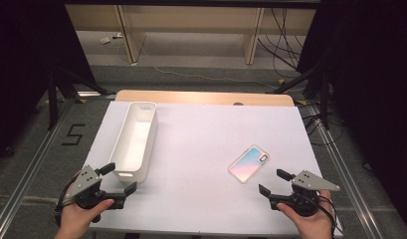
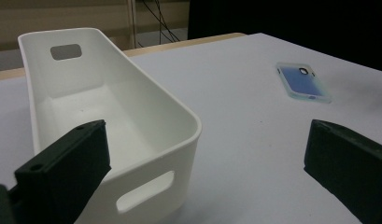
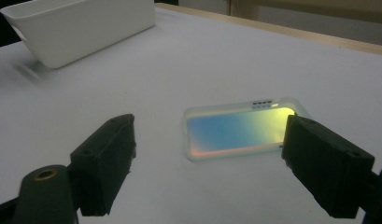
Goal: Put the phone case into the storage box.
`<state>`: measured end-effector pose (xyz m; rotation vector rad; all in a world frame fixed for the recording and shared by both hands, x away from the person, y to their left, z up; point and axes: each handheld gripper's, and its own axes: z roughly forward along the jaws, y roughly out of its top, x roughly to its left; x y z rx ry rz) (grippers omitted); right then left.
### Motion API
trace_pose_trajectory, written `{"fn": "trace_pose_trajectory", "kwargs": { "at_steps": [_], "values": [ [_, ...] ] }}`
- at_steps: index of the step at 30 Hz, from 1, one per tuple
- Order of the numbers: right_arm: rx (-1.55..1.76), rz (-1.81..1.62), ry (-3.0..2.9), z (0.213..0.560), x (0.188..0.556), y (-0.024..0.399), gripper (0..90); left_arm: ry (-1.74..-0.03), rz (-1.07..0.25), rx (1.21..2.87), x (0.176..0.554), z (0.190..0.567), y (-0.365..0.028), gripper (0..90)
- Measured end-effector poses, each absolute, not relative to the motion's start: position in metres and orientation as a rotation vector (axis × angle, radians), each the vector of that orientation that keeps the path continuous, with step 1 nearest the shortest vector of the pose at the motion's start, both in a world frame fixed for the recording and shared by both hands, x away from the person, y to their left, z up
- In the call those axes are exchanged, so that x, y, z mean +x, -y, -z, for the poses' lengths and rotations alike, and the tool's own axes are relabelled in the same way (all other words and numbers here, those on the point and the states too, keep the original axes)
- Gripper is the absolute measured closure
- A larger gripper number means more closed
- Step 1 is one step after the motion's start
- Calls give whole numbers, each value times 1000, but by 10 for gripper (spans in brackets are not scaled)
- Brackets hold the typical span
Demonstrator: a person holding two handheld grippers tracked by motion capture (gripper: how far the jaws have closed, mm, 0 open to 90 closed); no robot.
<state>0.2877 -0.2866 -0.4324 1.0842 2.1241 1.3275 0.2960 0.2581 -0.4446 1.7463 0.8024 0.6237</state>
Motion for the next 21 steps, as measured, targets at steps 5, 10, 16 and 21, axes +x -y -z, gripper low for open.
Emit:
{"fn": "trace_pose_trajectory", "kwargs": {
  "at_steps": [5,10,16,21],
  "values": [
    [1086,-1333,-2144,434,290,285,223,-813,-621,1734,295,444,-258,2],
    [1062,-1301,-2153,434,292,280,415,-799,-626,1741,293,444,-259,9],
    [1072,-1165,-2262,429,310,265,873,-795,-617,1741,291,444,-258,23],
    [1095,-1022,-2355,436,343,241,900,-791,-626,1750,291,444,-257,30]
  ]
}}
